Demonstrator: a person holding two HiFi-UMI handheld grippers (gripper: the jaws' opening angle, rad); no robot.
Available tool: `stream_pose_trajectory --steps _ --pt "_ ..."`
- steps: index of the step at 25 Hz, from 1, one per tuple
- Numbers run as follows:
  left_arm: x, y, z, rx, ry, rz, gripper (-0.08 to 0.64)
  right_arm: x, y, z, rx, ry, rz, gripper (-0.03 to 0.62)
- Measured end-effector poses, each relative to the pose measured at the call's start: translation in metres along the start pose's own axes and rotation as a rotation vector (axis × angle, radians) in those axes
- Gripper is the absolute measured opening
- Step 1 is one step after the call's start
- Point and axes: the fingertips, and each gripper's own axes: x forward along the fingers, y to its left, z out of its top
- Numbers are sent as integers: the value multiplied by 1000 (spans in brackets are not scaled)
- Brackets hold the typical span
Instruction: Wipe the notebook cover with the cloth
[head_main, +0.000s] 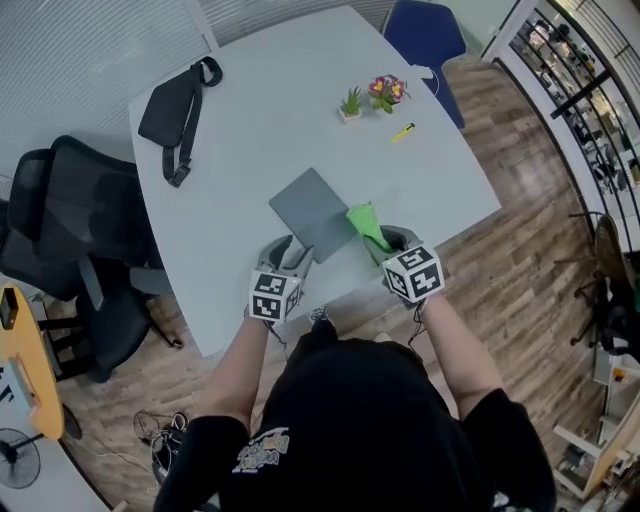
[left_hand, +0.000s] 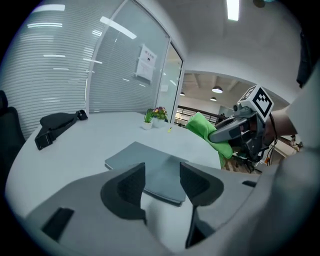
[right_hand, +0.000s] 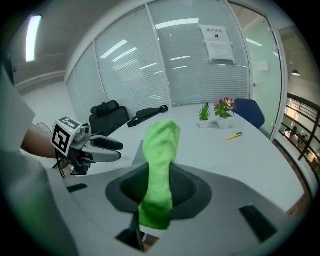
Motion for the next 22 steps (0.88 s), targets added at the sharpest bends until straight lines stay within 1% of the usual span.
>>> stream_pose_trajectory --steps 3,6,10,11,13,16,19,22 --pt "-16 -25 17 19 -56 41 216 -21 5 8 -41 -58 52 110" --pt "-33 -57 30 36 -84 99 202 -50 8 8 -76 -115 110 110" --pt "-58 -115 37 49 -114 185 151 -95 9 -7 -102 -164 183 110" --pt "-64 -131 37 52 -124 210 125 -106 8 -14 -102 -173 197 110" --pt "-76 -158 33 60 -135 261 72 -125 7 -27 -104 -182 217 110" --pt "-90 -191 18 60 -115 309 26 -146 4 -52 -89 -174 235 110" --pt "-103 -212 2 45 -89 331 9 -160 7 -73 -64 -166 251 110" --pt "-113 -224 -7 40 -82 347 6 -170 11 -83 -49 -174 257 110"
